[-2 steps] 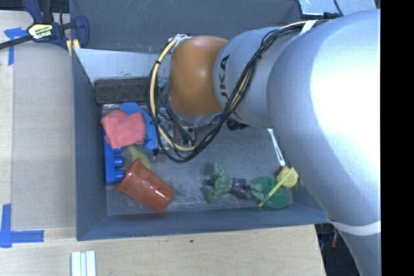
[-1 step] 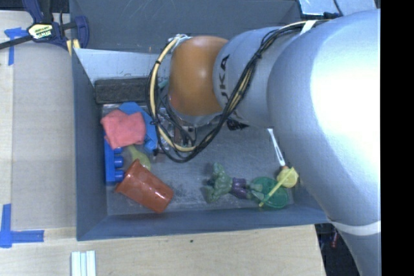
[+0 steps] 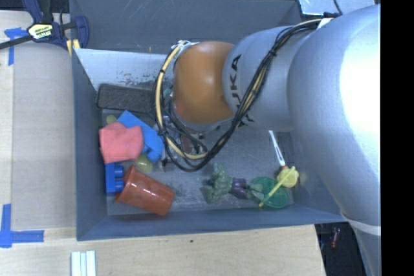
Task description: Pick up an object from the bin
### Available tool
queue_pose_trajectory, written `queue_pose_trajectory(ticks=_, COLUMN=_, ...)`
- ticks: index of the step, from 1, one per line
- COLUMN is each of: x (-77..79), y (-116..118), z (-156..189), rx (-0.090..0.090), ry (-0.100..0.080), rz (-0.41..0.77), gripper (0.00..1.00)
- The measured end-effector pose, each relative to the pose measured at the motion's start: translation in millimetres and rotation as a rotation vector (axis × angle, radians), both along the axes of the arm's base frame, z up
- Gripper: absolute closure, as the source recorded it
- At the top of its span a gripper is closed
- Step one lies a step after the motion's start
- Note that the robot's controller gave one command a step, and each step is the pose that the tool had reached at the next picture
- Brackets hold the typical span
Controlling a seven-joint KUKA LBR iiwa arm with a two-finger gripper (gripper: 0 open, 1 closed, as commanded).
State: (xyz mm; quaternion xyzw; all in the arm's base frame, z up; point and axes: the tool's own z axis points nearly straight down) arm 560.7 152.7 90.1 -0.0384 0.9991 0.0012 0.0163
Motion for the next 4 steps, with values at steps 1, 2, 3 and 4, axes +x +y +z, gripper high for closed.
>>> queue_pose_trajectory(ticks=1, x=7.5, y=1, z=51, rx=-0.002, ry=-0.005, rz=0.121, gripper=1.00)
queue_pose_trajectory(ticks=2, x=6.8, y=-1, z=63, rx=0.004, ry=-0.007, rz=-0.048, gripper=1.00)
queue_pose_trajectory(ticks=3, x=2.1, y=10, z=49, rx=0.002, ry=-0.005, rz=-0.014, gripper=1.00)
queue_pose_trajectory(ticks=4, x=25.3, y=16, z=15, rx=-0.005, ry=-0.008, rz=0.191, gripper=1.00)
